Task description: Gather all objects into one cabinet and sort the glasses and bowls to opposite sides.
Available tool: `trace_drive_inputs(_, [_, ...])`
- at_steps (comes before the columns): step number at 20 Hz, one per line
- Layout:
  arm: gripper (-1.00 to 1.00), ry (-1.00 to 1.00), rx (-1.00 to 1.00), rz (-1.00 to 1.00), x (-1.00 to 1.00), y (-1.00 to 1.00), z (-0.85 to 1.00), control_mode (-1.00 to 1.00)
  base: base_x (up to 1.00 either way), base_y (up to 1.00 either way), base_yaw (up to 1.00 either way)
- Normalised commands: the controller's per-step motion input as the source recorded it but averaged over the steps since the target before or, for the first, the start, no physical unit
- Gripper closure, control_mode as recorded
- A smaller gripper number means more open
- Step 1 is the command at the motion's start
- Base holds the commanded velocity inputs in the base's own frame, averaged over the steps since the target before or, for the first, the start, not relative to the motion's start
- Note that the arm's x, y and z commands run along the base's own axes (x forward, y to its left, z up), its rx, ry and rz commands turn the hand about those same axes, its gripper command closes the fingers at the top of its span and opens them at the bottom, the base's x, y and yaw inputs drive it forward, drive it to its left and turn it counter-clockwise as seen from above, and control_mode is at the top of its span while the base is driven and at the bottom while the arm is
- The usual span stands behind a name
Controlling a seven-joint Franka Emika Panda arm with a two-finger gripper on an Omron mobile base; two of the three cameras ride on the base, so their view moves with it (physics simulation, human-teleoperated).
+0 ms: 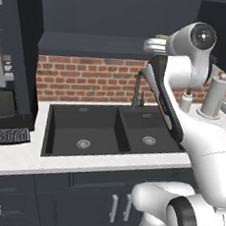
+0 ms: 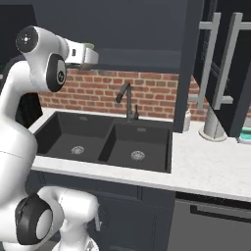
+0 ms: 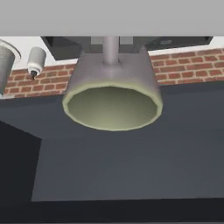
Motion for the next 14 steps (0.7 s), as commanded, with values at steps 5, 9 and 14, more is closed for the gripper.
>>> trace_drive_inputs(5, [1.00,0.00,0.00,0.00,0.00,0.00,0.00,1.00,-0.96,-0.14,0.01])
trace_drive_inputs(9, [1.00,0.00,0.00,0.00,0.00,0.00,0.00,1.00,-0.90,-0.14,0.01])
trace_drive_inputs(14, [1.00,0.00,0.00,0.00,0.00,0.00,0.00,1.00,-0.82,-0.70,0.00])
